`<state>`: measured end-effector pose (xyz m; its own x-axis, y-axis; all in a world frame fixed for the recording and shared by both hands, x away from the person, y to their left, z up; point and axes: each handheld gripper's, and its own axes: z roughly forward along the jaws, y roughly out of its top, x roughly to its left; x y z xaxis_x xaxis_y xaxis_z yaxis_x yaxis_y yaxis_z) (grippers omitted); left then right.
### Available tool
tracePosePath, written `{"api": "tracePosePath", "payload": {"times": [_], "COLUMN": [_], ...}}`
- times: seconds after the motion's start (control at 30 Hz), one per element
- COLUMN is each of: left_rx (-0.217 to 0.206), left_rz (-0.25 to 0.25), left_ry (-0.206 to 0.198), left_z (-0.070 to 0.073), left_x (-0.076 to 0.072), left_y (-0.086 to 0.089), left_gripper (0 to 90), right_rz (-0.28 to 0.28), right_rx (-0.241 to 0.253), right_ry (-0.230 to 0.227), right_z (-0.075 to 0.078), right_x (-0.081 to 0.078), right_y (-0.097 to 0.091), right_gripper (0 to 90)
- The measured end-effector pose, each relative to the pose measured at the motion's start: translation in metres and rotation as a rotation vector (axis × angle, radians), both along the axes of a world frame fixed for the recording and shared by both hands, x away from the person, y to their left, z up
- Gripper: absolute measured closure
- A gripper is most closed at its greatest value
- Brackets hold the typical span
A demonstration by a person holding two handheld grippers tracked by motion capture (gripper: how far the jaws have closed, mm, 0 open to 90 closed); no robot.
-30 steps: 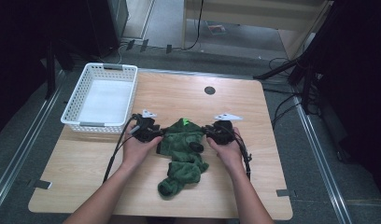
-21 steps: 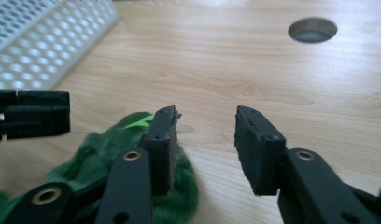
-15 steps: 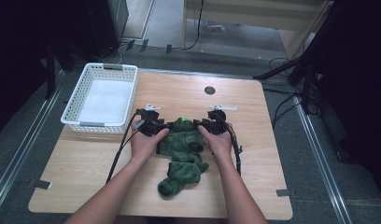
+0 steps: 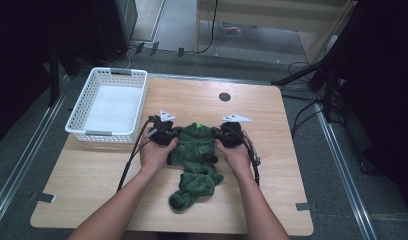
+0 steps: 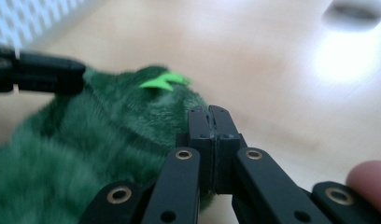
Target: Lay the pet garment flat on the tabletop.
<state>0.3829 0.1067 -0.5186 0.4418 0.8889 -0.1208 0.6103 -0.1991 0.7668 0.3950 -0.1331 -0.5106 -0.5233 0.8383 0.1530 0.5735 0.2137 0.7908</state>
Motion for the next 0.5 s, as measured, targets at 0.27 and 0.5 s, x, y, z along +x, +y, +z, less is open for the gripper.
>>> {"api": "tracePosePath", "payload": {"times": [0.27, 0.5], "left_rx": [-0.063, -0.166], "left_rz": [0.032, -0.01], "left_ry": [-0.03, 0.052], "left_z": [0.02, 0.009], "left_x": [0.022, -0.012], "left_y": [0.0, 0.014], "left_gripper": [52.0, 46.4], "right_rz": [-0.117, 0.132], "right_rx": [0.077, 0.127], "right_ry": [-0.015, -0.063], "right_z": [0.018, 0.033], "right_x": [0.011, -0.047], "right_y": [-0.022, -0.028], "right_gripper": [64.7, 52.8]}}
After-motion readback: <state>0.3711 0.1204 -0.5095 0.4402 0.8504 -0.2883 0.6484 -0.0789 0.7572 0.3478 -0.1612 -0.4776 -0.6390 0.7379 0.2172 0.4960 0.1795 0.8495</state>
